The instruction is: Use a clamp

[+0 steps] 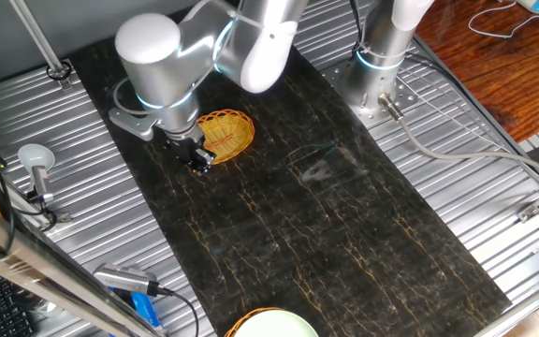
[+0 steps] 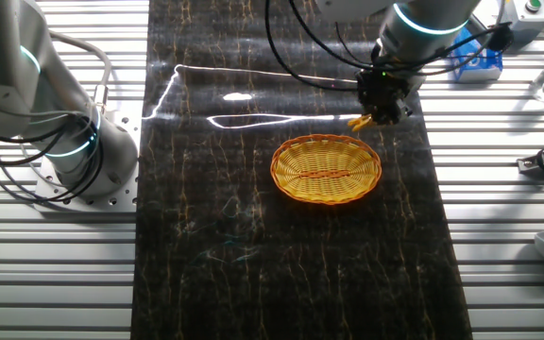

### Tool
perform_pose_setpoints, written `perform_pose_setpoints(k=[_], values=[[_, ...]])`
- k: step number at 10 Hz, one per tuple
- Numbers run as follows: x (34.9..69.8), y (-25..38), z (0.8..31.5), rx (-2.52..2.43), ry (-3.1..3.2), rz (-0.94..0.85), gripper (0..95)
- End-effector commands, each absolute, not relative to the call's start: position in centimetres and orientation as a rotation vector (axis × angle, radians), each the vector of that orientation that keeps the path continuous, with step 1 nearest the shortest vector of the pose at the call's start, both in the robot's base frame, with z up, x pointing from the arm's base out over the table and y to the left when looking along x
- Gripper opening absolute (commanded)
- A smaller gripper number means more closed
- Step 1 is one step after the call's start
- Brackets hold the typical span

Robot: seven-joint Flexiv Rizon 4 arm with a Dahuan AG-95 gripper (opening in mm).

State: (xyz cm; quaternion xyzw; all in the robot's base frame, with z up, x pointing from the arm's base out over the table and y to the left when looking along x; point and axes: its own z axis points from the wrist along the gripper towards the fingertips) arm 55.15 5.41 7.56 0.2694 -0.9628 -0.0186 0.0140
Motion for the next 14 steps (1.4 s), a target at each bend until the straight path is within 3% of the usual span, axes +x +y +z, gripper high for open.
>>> perform_pose_setpoints(k=[1, 14], values=[[54.98, 4.89, 7.24, 0.896, -2.992, -0.067, 0.0], [55.75, 4.5, 6.63, 0.969, -3.034, -0.073, 0.0]])
